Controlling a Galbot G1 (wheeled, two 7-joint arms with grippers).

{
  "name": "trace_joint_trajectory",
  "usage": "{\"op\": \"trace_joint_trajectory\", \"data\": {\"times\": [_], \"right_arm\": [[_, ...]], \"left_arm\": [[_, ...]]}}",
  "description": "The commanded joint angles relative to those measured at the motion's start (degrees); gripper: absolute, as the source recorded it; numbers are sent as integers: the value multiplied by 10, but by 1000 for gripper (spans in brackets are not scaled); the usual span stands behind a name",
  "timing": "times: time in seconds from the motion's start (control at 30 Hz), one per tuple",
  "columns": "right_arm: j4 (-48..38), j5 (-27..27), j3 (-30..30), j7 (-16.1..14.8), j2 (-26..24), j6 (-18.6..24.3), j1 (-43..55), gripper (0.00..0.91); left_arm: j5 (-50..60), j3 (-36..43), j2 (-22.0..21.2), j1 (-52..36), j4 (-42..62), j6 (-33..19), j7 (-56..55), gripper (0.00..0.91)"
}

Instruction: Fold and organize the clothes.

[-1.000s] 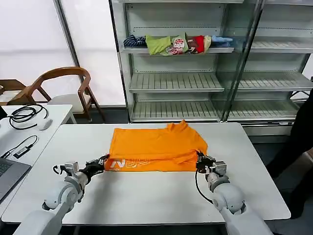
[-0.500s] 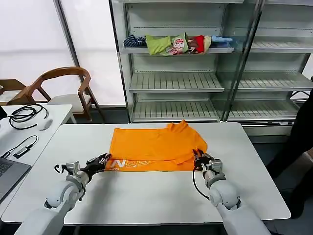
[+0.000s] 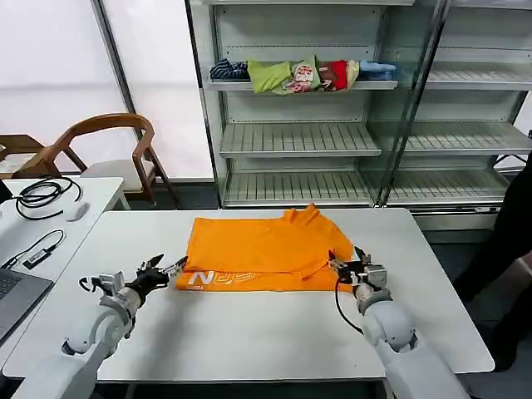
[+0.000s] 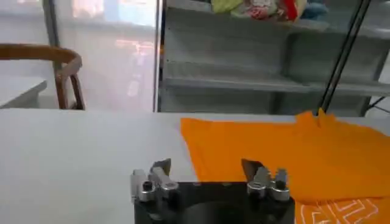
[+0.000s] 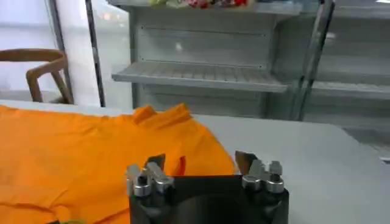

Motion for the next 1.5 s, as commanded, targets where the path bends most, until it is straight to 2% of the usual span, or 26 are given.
{"op": "trace_joint_trajectory", "data": {"times": [0.03,0.23,0.63,0.67,0.7,0.73,0.77,1.5], "right_arm": [[76,11,24,5,-17,-9,-89,907],[79,7,39,12,-13,-22,-119,907],[60,8,56,7,-9,-15,-124,907],[57,8,54,5,-9,-15,-121,877],[52,11,52,3,-9,-12,-116,474],[51,12,50,1,-8,-11,-114,232],[48,15,47,0,-8,-9,-112,0],[37,29,32,-5,-10,-17,-97,0]], "left_arm": [[23,-8,0,73,-80,32,-30,907],[32,8,-10,74,-78,53,-48,907],[36,16,-18,54,-45,62,-59,907],[37,16,-18,53,-44,65,-60,907],[37,16,-18,53,-45,68,-60,907],[37,16,-18,53,-45,69,-60,907],[37,17,-18,54,-46,70,-60,10],[46,36,-30,40,-25,68,-47,10]]}}
